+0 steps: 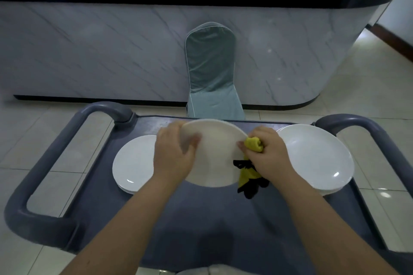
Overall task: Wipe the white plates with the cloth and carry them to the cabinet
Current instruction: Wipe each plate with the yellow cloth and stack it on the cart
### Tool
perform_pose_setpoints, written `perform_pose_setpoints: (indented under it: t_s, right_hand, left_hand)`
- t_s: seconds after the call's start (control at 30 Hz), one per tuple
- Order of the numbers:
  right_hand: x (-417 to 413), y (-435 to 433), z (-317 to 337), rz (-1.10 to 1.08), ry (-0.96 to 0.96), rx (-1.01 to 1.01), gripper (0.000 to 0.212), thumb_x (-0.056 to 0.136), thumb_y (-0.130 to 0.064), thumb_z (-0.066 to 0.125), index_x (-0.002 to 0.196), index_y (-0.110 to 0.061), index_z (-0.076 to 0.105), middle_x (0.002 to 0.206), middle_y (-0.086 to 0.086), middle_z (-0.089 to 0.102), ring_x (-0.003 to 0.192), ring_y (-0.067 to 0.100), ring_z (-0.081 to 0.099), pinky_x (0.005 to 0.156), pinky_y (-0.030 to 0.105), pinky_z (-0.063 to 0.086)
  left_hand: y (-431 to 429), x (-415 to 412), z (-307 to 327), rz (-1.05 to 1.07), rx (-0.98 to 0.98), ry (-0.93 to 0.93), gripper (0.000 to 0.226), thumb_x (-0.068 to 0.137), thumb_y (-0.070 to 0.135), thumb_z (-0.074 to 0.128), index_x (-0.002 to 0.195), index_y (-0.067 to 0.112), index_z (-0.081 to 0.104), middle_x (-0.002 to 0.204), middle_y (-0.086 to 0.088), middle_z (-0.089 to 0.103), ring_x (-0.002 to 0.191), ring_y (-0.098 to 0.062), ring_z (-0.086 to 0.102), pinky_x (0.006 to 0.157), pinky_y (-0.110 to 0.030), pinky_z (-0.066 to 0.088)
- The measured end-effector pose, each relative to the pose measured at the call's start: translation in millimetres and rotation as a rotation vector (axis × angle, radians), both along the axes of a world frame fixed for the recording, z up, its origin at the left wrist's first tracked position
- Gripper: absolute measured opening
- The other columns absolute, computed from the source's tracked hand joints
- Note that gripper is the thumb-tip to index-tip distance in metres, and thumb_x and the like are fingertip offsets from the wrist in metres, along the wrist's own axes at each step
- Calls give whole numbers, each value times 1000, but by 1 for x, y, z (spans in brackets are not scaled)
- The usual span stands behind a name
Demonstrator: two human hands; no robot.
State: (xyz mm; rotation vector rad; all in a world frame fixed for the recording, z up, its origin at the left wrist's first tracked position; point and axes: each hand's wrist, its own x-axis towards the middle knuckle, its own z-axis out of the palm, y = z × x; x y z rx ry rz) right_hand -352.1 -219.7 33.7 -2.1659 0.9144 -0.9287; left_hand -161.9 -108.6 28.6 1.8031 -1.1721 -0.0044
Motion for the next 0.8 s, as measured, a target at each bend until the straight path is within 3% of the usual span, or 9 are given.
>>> perform_pose_setpoints:
  t_s: [0.13, 0.27, 0.33, 0.43, 0.5, 0.57, 0.63, 0.73, 0.8]
  right_hand:
    - [15, -3, 19, 144, 257, -312, 22, 78, -9, 75, 65, -12, 57, 74, -2, 55, 74, 29, 47, 70, 39, 39]
    - [19, -16, 49, 132, 85, -395, 17, 79, -19, 75, 70, -10, 65, 76, 0, 58, 72, 23, 48, 72, 34, 38]
    - [14, -21, 51, 51, -46, -295, 18, 79, -26, 74, 72, -12, 66, 76, -2, 57, 77, 19, 50, 74, 29, 39]
    - [7, -17, 27, -64, -131, -17, 25, 78, -27, 77, 69, -12, 59, 71, -1, 53, 72, 12, 50, 68, 24, 39]
    - [7, -8, 2, -61, -89, 24, 30, 79, -21, 77, 62, -18, 52, 67, -4, 50, 70, 7, 48, 66, 24, 37]
    - [7, 1, -20, -54, -11, -69, 32, 80, -17, 76, 61, -23, 52, 68, -6, 49, 73, 13, 47, 69, 28, 37]
    - [6, 4, -35, -65, 79, -244, 20, 78, -12, 75, 66, -14, 59, 73, -2, 55, 76, 22, 45, 69, 36, 39]
    - [7, 3, -43, -28, 194, -561, 12, 66, -2, 75, 72, -7, 65, 77, 4, 62, 74, 28, 47, 61, 39, 43]
    - [13, 4, -44, 45, 207, -726, 6, 70, -3, 70, 74, -7, 67, 77, 6, 62, 70, 28, 46, 60, 38, 44]
  left_hand:
    - [-25, -20, 18, -236, 1, -557, 9, 83, 18, 72, 82, 10, 68, 76, -5, 65, 68, -30, 59, 59, -37, 42]
    - [-39, -5, 50, -206, -197, -560, 13, 86, 22, 66, 78, 13, 71, 74, 0, 67, 69, -23, 59, 58, -32, 44]
    - [-34, 7, 57, -70, -261, -256, 8, 83, 27, 65, 79, 24, 72, 77, 12, 68, 75, -12, 60, 67, -22, 45]
    - [-22, 13, 38, 117, -306, 444, 9, 83, 37, 64, 74, 34, 65, 66, 20, 62, 64, 0, 55, 59, -13, 42]
    - [-11, 10, 10, 166, -208, 580, 14, 88, 35, 62, 75, 31, 63, 64, 19, 61, 60, 0, 53, 55, -12, 41]
    - [1, 9, -19, 134, 1, 613, 19, 95, 33, 58, 78, 24, 61, 68, 15, 61, 68, -6, 53, 59, -16, 43]
    - [11, 13, -38, 171, 211, 809, 17, 95, 38, 59, 92, 22, 63, 89, 7, 65, 88, -15, 58, 76, -27, 49]
    - [21, 16, -36, 130, 171, 1713, 43, 91, 44, 62, 110, 6, 57, 116, -14, 61, 105, -30, 62, 83, -42, 54]
    - [23, 12, -25, 39, 46, 2003, 53, 90, 41, 63, 113, -6, 55, 116, -24, 63, 101, -38, 67, 74, -49, 59]
